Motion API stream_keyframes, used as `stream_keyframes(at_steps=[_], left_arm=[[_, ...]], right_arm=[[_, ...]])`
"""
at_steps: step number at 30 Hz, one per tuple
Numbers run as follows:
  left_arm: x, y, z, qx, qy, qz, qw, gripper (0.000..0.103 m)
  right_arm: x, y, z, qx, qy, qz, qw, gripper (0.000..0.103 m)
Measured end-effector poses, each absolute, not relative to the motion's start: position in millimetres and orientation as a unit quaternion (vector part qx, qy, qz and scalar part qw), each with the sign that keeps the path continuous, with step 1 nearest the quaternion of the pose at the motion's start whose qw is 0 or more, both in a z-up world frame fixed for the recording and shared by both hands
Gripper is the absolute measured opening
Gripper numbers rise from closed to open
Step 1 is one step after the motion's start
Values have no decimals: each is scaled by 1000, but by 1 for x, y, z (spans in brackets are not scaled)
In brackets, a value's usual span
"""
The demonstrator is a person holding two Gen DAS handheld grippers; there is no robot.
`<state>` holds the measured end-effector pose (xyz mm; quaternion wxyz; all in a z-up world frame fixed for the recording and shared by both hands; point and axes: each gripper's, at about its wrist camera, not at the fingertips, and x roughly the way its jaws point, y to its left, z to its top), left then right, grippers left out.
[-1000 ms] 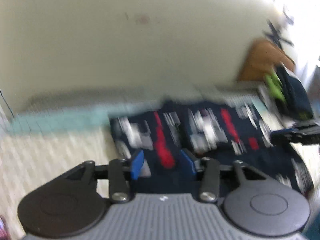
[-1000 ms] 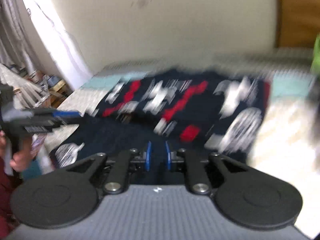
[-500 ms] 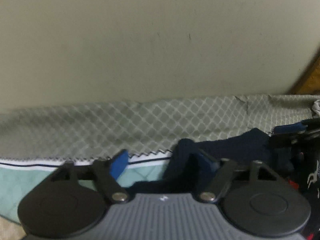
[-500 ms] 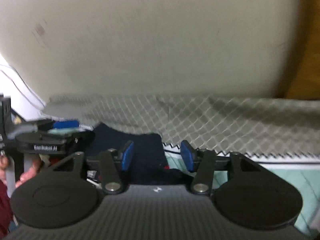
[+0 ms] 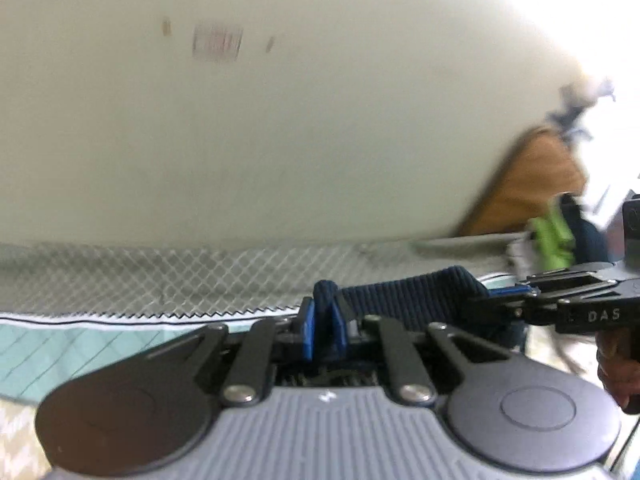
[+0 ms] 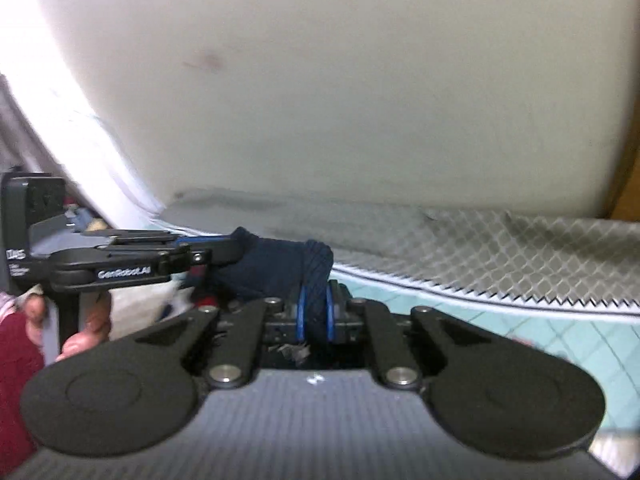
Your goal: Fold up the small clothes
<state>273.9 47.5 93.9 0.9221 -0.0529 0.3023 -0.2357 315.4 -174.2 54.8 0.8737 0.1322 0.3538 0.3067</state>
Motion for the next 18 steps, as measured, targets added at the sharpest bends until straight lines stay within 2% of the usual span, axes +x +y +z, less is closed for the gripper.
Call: stream_keyframes(at_steps=[7,11,18], left_arm=[[128,61,106,-38,230,-272,934,10],[63,59,78,-26,236,-279,931,10],[17,49,24,-30,273,-256,927,12]], right_arm=[[172,-167,84,75,307,358,879,13],[108,-166,66,65,309,369,874,13],[56,-157,18,62,316,347,881,13]])
